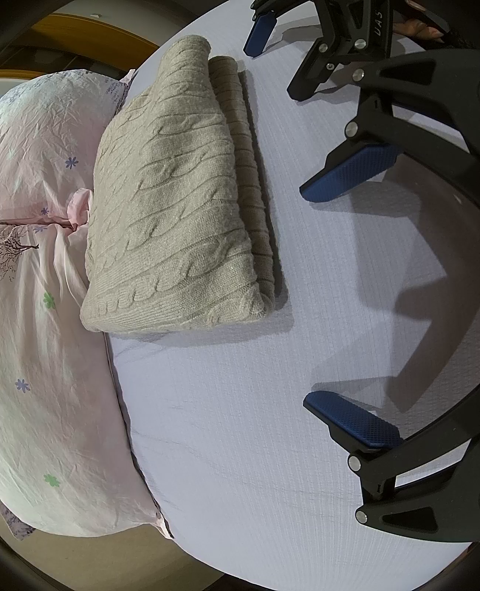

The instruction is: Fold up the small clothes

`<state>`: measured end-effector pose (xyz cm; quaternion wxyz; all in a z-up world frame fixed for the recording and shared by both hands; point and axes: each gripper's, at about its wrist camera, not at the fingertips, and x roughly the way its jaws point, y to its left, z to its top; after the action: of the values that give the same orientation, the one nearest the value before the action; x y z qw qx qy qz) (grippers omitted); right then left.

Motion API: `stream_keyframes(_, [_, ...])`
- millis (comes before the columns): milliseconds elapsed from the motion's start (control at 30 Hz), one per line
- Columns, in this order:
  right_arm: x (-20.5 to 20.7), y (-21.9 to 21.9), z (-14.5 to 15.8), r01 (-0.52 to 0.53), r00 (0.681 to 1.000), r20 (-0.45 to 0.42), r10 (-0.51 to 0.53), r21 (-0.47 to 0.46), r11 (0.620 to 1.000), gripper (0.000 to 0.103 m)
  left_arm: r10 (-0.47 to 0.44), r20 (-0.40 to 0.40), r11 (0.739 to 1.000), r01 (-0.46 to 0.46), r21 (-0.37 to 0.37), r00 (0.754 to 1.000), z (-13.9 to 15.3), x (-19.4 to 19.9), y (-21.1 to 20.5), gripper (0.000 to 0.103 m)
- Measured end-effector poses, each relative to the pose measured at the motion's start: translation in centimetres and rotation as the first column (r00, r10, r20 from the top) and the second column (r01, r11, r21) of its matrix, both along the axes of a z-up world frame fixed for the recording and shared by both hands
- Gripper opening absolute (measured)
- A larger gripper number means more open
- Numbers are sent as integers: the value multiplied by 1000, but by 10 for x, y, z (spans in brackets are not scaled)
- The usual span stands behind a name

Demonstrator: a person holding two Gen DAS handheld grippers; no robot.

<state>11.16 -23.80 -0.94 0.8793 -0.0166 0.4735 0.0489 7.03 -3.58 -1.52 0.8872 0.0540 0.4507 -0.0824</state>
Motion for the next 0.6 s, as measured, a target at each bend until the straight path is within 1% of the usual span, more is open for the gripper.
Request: stream_keyframes(600, [0, 0, 0, 1, 1000, 1, -1, 0, 1000, 101, 3, 6, 1000, -3, 1, 1000, 1, -1, 0, 102])
